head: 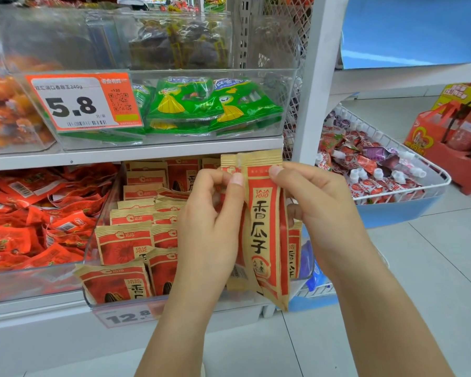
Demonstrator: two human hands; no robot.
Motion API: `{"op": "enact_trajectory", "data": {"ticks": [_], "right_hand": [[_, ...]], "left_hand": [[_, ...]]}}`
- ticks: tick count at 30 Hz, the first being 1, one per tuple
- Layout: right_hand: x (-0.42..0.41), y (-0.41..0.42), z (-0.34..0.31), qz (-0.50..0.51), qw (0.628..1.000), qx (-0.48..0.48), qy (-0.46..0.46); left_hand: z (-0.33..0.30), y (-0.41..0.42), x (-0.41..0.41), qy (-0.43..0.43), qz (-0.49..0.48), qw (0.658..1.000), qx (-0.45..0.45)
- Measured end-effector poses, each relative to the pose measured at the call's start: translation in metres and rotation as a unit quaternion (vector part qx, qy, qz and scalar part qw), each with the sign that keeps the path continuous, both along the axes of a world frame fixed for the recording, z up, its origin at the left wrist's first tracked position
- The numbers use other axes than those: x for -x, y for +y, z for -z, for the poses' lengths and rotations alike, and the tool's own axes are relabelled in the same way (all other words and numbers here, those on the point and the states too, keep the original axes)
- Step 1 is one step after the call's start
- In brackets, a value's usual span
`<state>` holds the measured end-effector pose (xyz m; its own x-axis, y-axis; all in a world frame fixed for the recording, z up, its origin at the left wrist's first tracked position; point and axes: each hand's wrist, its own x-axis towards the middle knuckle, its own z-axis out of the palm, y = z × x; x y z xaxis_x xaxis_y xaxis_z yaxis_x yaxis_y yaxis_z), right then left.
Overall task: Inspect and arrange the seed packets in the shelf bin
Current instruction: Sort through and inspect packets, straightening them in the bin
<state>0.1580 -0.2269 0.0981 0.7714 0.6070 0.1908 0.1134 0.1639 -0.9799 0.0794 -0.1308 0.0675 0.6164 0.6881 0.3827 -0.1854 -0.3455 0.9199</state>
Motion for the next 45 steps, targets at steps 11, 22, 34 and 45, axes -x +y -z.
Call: {"op": "enact_trajectory", "data": {"ticks": [11,22,34,45], "right_hand": [[-0.022,-0.015,-0.004,0.045,0.989,-0.115,0.086],[-0.009,-0.007,0.001,0.038,0.998,-0.030,0.034],[-0.010,-0.002,0.005,0.067,0.997,-0.026,-0.026],[-0.010,-0.003,0.008,0.083,0.994,0.005,-0.065]], "left_hand": [[-0.002,0.010,0.006,0.040,0.187,0.968,0.164],[0.002,0.009,0.001,-0.006,0.044,0.999,0.021],[0.016,0.008,-0.003,0.031,-0.056,0.963,-0.260],[0.020,0.010,-0.007,0.035,-0.047,0.986,-0.158]]}}
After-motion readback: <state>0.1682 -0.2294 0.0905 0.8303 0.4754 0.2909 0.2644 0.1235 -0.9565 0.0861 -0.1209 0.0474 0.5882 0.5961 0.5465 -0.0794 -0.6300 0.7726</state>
